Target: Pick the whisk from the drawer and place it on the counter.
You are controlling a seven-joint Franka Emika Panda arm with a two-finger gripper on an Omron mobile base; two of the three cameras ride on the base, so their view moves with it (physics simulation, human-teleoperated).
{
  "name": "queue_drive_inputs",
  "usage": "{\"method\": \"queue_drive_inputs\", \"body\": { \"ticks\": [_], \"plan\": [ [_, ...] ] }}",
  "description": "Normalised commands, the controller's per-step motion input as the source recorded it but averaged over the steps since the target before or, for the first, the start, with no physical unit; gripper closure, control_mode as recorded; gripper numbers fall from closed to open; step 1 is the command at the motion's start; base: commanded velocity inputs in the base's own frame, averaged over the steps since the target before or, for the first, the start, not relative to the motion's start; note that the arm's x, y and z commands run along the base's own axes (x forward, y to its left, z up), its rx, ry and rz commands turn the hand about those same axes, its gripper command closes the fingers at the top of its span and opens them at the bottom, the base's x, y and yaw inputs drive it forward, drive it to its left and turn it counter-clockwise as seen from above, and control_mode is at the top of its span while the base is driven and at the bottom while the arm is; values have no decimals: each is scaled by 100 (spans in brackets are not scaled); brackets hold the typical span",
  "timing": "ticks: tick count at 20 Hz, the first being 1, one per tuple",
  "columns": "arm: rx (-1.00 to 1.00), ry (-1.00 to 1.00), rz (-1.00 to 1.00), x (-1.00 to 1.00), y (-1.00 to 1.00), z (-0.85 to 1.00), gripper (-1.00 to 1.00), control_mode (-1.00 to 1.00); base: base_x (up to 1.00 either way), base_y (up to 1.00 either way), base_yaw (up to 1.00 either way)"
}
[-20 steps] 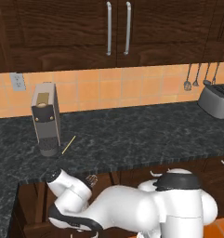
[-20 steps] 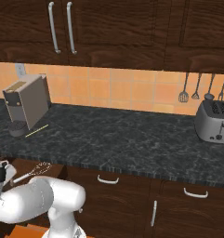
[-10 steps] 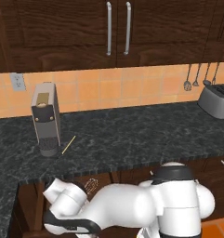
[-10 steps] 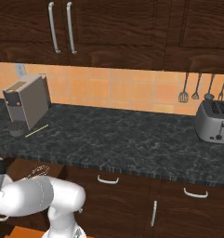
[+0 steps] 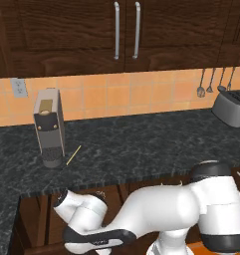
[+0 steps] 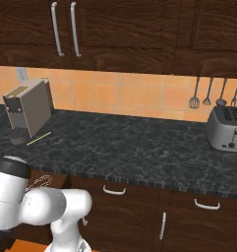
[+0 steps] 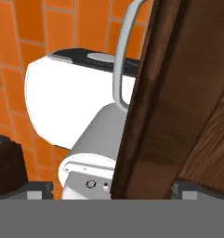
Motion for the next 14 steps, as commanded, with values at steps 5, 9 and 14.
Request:
{"method": "queue_drive_inputs", "body": {
  "ticks": [5,9,14],
  "plan": [
    [0,0,8,4,0,100,-100,-100,0,0,0],
    [0,1,12,35,0,90,-100,-100,0,0,0],
    [3,8,35,99,19,0,-100,-100,0,0,0]
  ]
}}
